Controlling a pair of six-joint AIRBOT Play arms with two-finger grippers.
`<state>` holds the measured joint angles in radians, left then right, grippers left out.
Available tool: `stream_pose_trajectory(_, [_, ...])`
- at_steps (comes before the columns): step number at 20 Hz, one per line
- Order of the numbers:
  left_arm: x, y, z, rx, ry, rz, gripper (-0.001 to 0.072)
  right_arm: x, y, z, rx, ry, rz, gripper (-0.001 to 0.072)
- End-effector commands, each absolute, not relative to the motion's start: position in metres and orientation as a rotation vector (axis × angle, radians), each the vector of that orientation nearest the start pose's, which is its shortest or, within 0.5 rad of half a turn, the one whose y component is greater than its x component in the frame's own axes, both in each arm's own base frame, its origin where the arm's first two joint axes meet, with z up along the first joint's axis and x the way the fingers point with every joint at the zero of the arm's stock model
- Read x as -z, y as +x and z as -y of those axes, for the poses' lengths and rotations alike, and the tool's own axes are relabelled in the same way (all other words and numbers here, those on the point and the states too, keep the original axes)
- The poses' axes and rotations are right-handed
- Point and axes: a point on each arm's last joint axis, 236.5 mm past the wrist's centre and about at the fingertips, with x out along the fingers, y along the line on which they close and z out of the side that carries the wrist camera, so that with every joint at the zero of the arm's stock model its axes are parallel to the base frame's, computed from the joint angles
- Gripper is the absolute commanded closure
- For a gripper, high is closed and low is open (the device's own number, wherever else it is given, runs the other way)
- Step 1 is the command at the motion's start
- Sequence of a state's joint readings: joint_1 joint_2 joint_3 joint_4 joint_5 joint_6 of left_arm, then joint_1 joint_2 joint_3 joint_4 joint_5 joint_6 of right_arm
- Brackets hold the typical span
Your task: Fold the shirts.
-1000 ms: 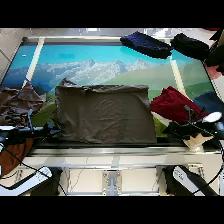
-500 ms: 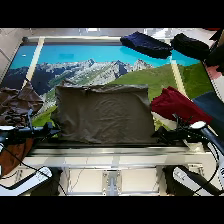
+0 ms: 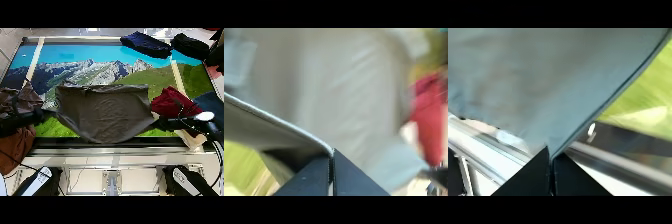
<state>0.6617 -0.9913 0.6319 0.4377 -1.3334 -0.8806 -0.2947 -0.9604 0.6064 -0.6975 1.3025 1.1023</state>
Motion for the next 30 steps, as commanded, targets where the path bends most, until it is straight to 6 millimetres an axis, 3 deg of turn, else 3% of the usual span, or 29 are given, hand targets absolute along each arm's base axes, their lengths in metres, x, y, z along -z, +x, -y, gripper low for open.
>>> stream_pose_trajectory(1, [-0.215,0.317,0.028,0.549,-0.716,-0.415,0.0697,-0.121,0.266,-0.110,-0.636,0.476,-0.982,0.0695])
stream_pose_trajectory(5, [-0.345,0.272,0.020,0.333,-0.466,-0.084,0.0697,-0.259,0.242,-0.097,-0.483,0.256,-0.630,0.0696])
stream_pose_trajectory(7, [-0.389,0.262,0.036,0.353,-0.353,-0.036,0.0697,-0.321,0.226,-0.081,-0.366,0.157,-0.452,0.0697])
stream_pose_trajectory(10, [-0.451,0.263,0.053,0.392,-0.177,-0.022,0.0697,-0.397,0.205,-0.062,-0.242,0.028,-0.274,0.0699])
stream_pose_trajectory(13, [-0.493,0.269,0.027,0.200,-0.012,-0.025,0.0698,-0.440,0.204,-0.039,-0.138,-0.050,-0.198,0.0699])
stream_pose_trajectory(15, [-0.509,0.262,0.004,0.057,0.088,-0.009,0.0698,-0.448,0.219,-0.030,-0.119,-0.058,-0.211,0.0700])
stream_pose_trajectory(16, [-0.507,0.259,-0.009,-0.010,0.113,-0.028,0.0698,-0.443,0.231,-0.027,-0.128,-0.051,-0.248,0.0699])
stream_pose_trajectory(18, [-0.481,0.260,-0.026,-0.082,0.155,-0.142,0.0698,-0.419,0.260,-0.024,-0.161,-0.019,-0.352,0.0699])
stream_pose_trajectory(19, [-0.458,0.267,-0.027,-0.075,0.170,-0.233,0.0697,-0.399,0.279,-0.023,-0.190,0.010,-0.431,0.0699])
stream_pose_trajectory(21, [-0.393,0.298,-0.023,-0.032,0.166,-0.442,0.0698,-0.356,0.313,-0.022,-0.249,0.072,-0.588,0.0698])
stream_pose_trajectory(22, [-0.353,0.318,-0.023,-0.014,0.155,-0.550,0.0697,-0.333,0.331,-0.022,-0.278,0.109,-0.661,0.0698])
stream_pose_trajectory(24, [-0.252,0.351,-0.031,-0.001,0.146,-0.813,0.0696,-0.286,0.361,-0.022,-0.325,0.187,-0.790,0.0698])
stream_pose_trajectory(26, [-0.169,0.379,-0.041,0.017,0.163,-0.974,0.0697,-0.231,0.388,-0.019,-0.344,0.240,-0.917,0.0698])
stream_pose_trajectory(28, [-0.127,0.428,-0.055,-0.002,0.155,-0.955,0.0696,-0.175,0.421,-0.024,-0.344,0.295,-0.995,0.0698])
stream_pose_trajectory(30, [-0.109,0.484,-0.066,-0.026,0.164,-0.838,0.0697,-0.124,0.457,-0.030,-0.323,0.323,-1.032,0.0698])
